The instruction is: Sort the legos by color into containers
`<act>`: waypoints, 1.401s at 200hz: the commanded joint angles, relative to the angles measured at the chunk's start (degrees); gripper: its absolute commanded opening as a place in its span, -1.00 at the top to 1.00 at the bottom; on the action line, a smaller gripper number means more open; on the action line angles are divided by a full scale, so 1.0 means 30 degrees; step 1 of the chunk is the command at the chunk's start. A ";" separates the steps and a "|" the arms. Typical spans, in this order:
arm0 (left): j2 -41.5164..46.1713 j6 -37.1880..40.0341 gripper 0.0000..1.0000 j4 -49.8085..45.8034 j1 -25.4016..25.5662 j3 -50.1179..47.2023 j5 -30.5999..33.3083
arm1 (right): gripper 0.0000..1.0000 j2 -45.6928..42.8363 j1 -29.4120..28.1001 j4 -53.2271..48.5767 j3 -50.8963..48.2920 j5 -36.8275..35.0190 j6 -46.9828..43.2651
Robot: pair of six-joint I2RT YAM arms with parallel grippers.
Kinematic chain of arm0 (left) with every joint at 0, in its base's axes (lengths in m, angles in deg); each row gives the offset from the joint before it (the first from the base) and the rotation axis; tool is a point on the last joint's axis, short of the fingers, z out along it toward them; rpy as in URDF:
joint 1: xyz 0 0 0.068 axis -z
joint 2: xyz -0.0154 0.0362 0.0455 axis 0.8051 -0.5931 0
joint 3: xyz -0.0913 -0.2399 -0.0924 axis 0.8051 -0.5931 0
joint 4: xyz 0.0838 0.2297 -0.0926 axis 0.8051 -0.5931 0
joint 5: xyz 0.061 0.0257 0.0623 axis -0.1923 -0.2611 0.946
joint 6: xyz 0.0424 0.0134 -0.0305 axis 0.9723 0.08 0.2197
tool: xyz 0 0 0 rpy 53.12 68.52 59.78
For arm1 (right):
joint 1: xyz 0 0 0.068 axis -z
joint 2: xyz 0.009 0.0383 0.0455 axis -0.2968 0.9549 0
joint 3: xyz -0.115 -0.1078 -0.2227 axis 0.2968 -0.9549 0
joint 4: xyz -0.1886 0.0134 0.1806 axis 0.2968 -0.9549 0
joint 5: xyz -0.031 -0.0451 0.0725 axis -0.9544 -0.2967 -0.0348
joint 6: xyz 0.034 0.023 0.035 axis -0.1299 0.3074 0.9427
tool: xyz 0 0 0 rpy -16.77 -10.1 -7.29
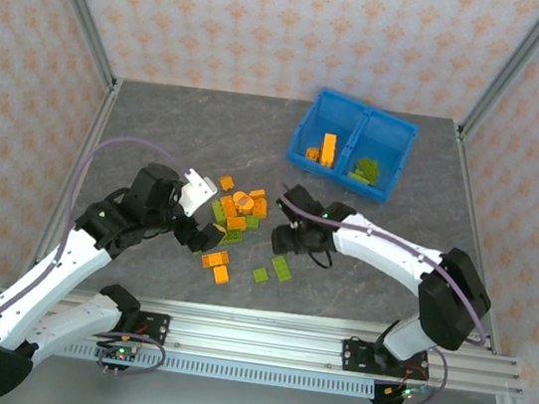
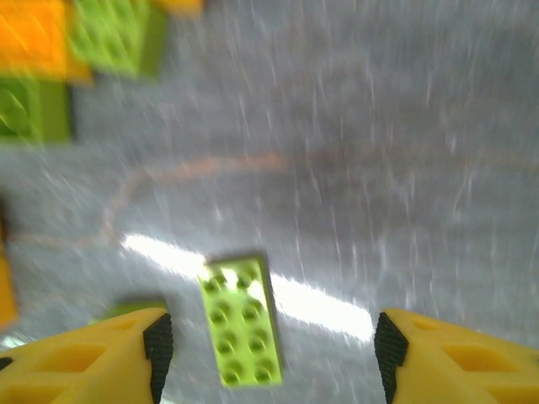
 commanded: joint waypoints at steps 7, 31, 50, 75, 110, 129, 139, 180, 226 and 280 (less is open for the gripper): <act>-0.0441 0.1416 -1.00 -0.0892 -0.0193 0.0190 -0.2157 | -0.46 -0.0819 -0.0632 -0.0719 -0.0873 0.1481 -0.0269; -0.1083 0.1583 -1.00 -0.1199 -0.0250 0.0461 -0.2801 | -0.53 -0.0304 -0.1157 0.0123 -0.1206 0.2054 -0.0645; -0.1216 0.1611 -1.00 -0.1241 -0.0271 0.0476 -0.2791 | -0.53 0.0445 -0.1327 0.0836 -0.1345 0.2081 -0.0439; -0.1156 0.1514 -1.00 -0.1099 -0.0285 0.0339 -0.2518 | -0.52 0.1307 -0.1596 0.1777 -0.1606 0.1618 -0.0609; -0.1066 0.1413 -1.00 -0.1053 -0.0297 0.0274 -0.2214 | -0.50 0.2892 -0.2100 0.2324 -0.1694 0.0521 -0.0836; -0.1123 0.1347 -1.00 -0.1030 -0.0281 0.0312 -0.1850 | -0.44 0.3588 -0.2533 0.2402 -0.1584 -0.0497 -0.0881; -0.1154 0.1317 -1.00 -0.1060 -0.0296 0.0353 -0.1825 | -0.36 0.3832 -0.2616 0.2530 -0.1673 -0.0869 -0.0704; -0.1176 0.1287 -1.00 -0.1009 -0.0305 0.0288 -0.1781 | 0.01 0.4050 -0.2665 0.2356 -0.2433 -0.2195 -0.0273; -0.1154 0.1252 -1.00 -0.0973 -0.0289 0.0260 -0.1724 | 0.23 0.3571 -0.2684 0.2318 -0.3151 -0.2871 -0.0208; -0.0905 0.1410 -1.00 -0.0812 -0.0282 0.0156 -0.2674 | 0.45 0.0119 -0.0976 0.3905 -0.2769 -0.2341 0.1555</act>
